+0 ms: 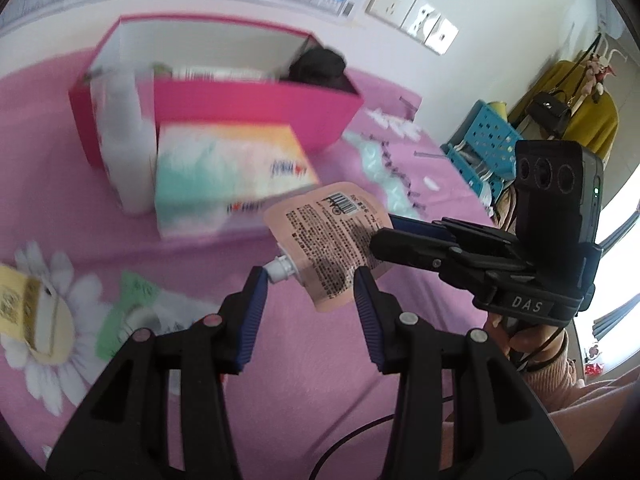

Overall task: Organize soft objects
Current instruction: 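Lift the pink pouch and carry it over the pink box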

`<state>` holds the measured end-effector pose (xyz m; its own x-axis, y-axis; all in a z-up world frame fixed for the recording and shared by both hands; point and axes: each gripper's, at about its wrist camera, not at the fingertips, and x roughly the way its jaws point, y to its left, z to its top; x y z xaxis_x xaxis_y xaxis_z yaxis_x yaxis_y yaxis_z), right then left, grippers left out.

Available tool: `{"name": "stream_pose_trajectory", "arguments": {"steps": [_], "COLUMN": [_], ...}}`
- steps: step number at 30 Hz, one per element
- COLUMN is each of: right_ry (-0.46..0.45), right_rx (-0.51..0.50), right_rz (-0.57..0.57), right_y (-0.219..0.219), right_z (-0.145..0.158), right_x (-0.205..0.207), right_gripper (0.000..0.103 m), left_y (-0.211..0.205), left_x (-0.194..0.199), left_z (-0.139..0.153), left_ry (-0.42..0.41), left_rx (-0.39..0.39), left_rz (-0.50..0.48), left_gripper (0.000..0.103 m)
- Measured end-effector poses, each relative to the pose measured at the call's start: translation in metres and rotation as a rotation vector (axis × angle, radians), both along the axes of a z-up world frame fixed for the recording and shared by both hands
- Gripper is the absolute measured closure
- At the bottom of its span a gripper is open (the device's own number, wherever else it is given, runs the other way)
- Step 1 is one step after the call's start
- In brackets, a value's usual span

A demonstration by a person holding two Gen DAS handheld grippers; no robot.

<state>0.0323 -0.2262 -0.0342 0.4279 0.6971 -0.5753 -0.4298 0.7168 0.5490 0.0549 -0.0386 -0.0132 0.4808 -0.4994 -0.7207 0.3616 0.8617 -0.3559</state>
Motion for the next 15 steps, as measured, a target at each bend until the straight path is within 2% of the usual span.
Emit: {"name": "stream_pose_trajectory", "arguments": {"steps": [11,15], "right_ry": [-0.120,-0.135], "right_rx": [0.013,0.034], "right_rz": [-0.013,-0.025], "right_y": [0.001,0.000], "right_z": [0.040,0.049], "right_x": [0.034,0.053], "right_gripper": [0.079,0.079], "left_y": [0.007,0.006], "left_x": [0.031,0.047], "left_z": [0.043,0.056], "left_ry": [-0.123,-0.159], "left_rx": [0.033,0.057], "left_rz": [0.021,0.032], "left_gripper": [0.057,0.057]}}
